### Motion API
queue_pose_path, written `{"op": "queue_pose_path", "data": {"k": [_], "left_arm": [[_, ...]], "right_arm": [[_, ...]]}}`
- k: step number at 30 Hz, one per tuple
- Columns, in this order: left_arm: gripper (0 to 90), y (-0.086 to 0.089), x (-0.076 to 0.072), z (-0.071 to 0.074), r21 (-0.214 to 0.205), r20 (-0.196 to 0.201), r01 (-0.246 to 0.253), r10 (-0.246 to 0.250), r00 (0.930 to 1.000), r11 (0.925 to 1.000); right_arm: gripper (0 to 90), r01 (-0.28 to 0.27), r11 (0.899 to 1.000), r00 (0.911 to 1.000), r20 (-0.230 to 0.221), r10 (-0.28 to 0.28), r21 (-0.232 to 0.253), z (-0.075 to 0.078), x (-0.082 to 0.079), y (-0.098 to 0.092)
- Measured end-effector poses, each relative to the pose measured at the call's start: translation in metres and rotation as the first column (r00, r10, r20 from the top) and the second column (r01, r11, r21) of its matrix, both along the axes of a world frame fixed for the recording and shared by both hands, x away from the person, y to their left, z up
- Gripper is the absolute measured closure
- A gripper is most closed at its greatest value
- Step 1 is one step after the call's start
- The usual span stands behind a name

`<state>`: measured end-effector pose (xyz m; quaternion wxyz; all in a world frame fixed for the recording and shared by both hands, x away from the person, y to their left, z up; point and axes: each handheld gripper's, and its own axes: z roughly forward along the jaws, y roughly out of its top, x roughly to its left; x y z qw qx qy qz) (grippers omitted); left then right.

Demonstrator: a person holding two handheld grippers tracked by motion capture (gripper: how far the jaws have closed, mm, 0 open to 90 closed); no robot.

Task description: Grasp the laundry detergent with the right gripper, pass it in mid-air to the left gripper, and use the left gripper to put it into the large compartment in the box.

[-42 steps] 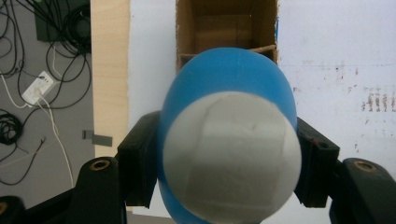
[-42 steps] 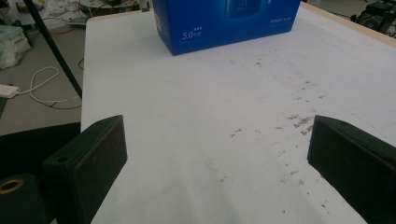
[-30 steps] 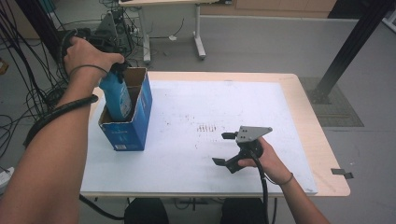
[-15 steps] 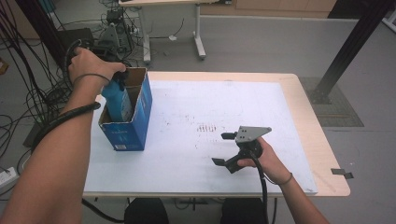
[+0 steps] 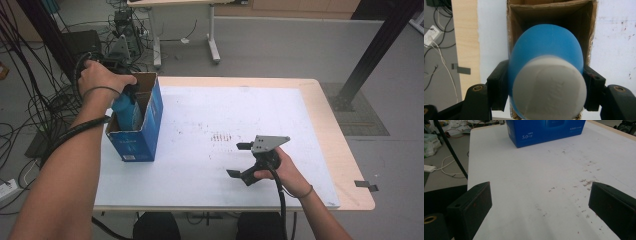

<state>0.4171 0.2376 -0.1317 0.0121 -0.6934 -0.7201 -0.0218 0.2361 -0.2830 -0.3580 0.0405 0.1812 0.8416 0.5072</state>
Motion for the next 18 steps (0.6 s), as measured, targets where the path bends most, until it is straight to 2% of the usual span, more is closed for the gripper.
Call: {"op": "queue_pose_path", "data": {"k": [12, 18], "left_arm": [[37.0, -0.008, 0.005, -0.019, 0.011, -0.033, 0.013, -0.013, 0.9994, 0.9998], [37.0, -0.007, 0.006, -0.031, -0.004, -0.050, 0.011, -0.011, 0.9987, 0.9999]], "right_arm": [[4.8, 0.001, 1.000, 1.0000, -0.006, -0.001, 0.000, -0.002, -0.001, -0.001], [4.7, 0.007, 1.000, 1.0000, -0.005, -0.007, 0.001, -0.002, -0.003, -0.003]]}}
